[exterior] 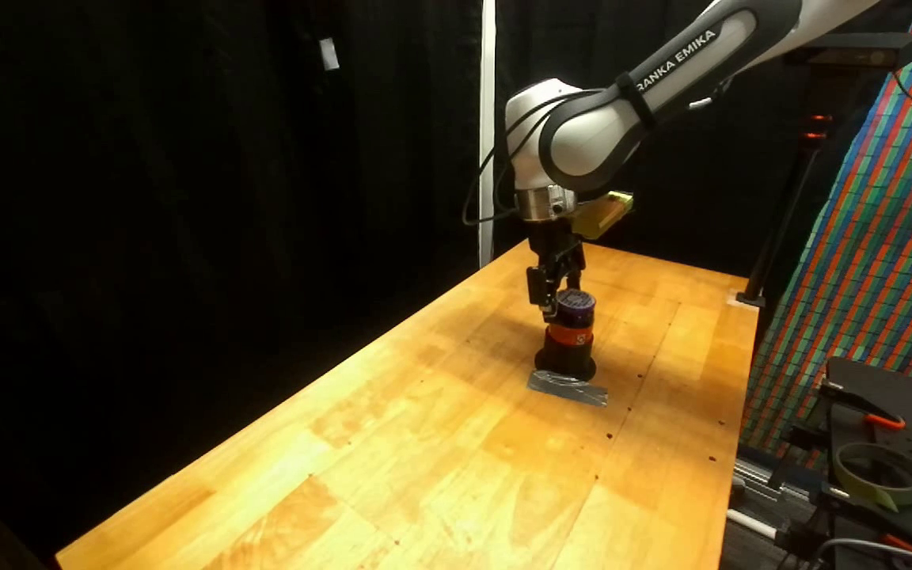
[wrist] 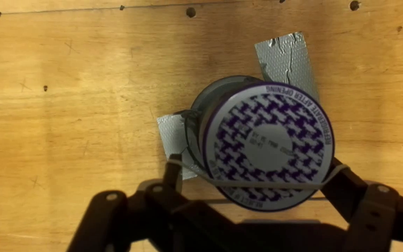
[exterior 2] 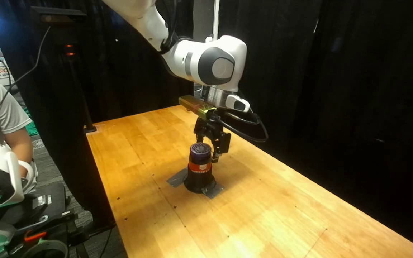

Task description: Put the elastic band on the cup

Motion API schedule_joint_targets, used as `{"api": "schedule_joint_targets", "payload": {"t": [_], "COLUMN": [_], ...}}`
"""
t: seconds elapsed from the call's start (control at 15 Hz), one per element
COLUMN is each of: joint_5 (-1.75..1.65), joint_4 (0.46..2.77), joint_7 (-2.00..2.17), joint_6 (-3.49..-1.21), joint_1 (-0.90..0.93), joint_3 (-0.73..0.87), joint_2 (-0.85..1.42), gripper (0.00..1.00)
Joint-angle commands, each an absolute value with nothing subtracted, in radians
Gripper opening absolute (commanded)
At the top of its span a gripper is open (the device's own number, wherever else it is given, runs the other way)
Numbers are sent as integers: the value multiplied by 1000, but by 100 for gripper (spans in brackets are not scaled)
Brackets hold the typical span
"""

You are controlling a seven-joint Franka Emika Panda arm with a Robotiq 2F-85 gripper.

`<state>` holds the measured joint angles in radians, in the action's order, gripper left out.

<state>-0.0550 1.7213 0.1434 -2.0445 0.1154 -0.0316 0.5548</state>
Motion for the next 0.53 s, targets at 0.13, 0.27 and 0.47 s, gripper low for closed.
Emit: {"api": "schedule_joint_targets", "payload": {"t": [0.13,0.27,0.47], "joint_5": [-64,-63,-63], "joint_4": [1738,1753,1782], "joint_7": [162,166,171], "joint_6": [-1958,-1948,-1967], "joint_1": [126,123,120], "joint_3": [-25,-22,-20], "joint_2": [532,511,480], "gripper": [100,100,100]}}
